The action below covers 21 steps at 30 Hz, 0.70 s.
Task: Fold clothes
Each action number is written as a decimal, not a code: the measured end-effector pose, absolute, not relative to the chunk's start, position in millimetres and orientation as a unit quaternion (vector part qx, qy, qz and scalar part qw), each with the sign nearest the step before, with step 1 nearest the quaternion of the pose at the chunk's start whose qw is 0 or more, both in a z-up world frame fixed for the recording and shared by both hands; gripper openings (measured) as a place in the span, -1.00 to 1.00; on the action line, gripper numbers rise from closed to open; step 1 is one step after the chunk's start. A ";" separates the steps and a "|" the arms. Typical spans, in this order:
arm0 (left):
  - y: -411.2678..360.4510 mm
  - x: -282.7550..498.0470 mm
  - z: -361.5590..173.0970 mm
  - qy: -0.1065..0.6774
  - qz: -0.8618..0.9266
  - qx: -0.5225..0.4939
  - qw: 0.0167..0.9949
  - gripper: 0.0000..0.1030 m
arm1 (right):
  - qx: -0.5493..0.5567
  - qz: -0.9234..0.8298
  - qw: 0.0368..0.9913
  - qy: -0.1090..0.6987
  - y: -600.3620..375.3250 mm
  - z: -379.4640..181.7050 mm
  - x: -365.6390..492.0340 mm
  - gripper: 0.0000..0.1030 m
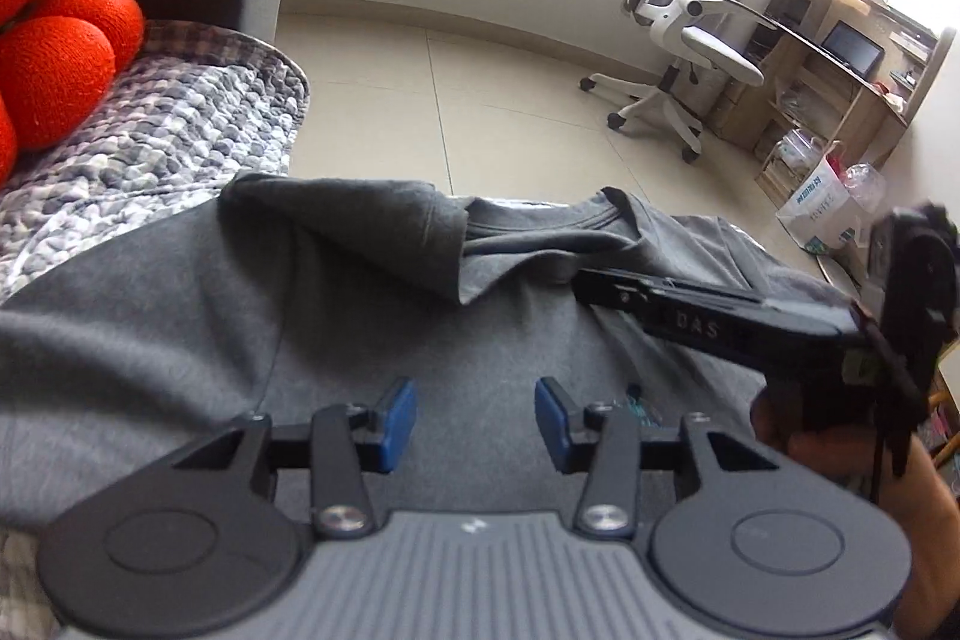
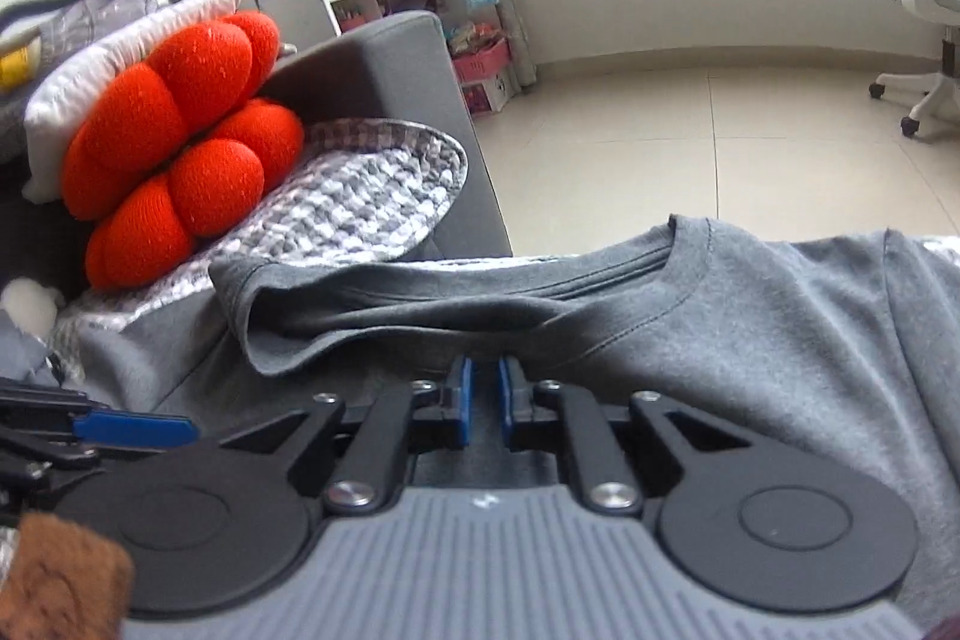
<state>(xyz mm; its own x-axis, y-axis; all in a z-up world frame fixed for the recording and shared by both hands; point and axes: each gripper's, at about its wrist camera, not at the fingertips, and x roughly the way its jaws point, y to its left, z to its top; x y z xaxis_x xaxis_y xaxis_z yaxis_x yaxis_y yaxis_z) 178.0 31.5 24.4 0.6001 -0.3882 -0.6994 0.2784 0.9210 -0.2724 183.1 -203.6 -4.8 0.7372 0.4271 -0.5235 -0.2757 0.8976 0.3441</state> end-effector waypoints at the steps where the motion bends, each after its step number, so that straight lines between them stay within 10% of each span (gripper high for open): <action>1: 28.9 187.1 22.2 0.405 -0.186 -0.073 0.892 -0.13 | 0.135 0.188 0.923 0.306 -208.1 -5.3 181.5 -0.79; 17: 72.1 199.7 45.9 0.288 -0.090 -0.219 0.928 -0.11 | 0.275 0.200 0.888 0.310 -256.2 -10.0 180.2 -0.78; 21: 99.2 168.6 43.3 0.270 -0.079 -0.245 0.928 -0.01 | 0.298 0.189 0.888 0.295 -263.2 -8.4 178.9 -0.41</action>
